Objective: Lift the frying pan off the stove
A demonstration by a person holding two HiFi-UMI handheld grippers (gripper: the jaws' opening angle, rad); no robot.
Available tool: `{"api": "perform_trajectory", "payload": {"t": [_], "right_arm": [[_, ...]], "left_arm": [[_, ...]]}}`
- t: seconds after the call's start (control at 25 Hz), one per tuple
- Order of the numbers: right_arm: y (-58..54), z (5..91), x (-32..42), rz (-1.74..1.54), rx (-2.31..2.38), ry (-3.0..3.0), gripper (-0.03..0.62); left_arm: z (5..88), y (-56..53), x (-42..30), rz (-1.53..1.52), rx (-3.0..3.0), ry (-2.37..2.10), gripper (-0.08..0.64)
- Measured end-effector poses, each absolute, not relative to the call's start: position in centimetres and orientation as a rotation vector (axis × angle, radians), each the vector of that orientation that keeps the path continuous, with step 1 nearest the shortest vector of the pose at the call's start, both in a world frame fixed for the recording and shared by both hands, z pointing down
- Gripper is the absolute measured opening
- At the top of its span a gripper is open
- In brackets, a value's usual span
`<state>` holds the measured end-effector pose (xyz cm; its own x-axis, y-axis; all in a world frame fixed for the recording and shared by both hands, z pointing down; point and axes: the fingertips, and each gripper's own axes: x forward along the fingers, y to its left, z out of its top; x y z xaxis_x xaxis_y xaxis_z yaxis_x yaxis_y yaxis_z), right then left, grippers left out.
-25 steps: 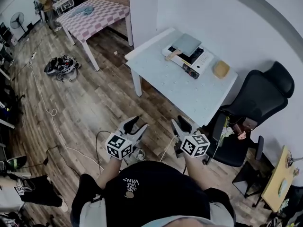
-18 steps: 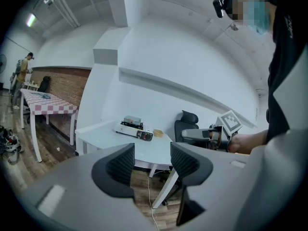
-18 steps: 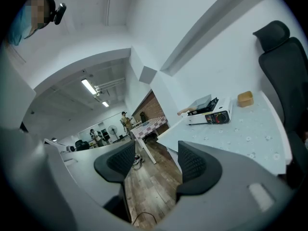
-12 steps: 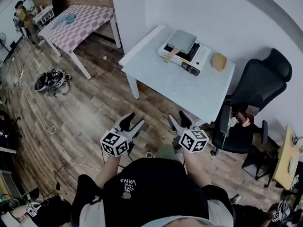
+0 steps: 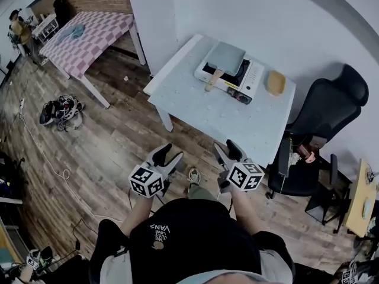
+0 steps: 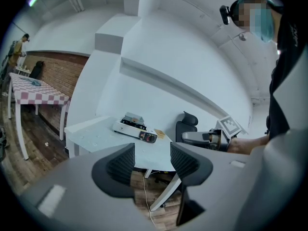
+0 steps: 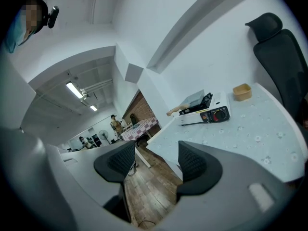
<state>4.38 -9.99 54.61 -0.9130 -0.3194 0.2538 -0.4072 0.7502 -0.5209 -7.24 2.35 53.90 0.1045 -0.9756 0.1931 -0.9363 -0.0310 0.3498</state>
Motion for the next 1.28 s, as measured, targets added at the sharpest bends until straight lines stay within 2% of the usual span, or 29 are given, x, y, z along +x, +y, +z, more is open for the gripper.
{"api": "perform_trajectory", "payload": {"t": [0.4,0.92,1.28], "right_arm": [[-18.2,53.7,-2.0,0.963,0.558,-2.824,0.273],[-24.4,54.1,-5.4,1.235,0.429,-2.825,0.268],[-25.8,55.2,-7.1,1.314,0.518,-2.78,0.268]], "left_arm": [[53.7,-4.9,-14.5,-0.144,1.949,-1.902,0.206],[53.5,-15.2,-18.2,-0.204,1.977,-1.746,0.207],[53.0,-21.3,-20.9,-0.219,2.065,-1.567,0.206]]}}
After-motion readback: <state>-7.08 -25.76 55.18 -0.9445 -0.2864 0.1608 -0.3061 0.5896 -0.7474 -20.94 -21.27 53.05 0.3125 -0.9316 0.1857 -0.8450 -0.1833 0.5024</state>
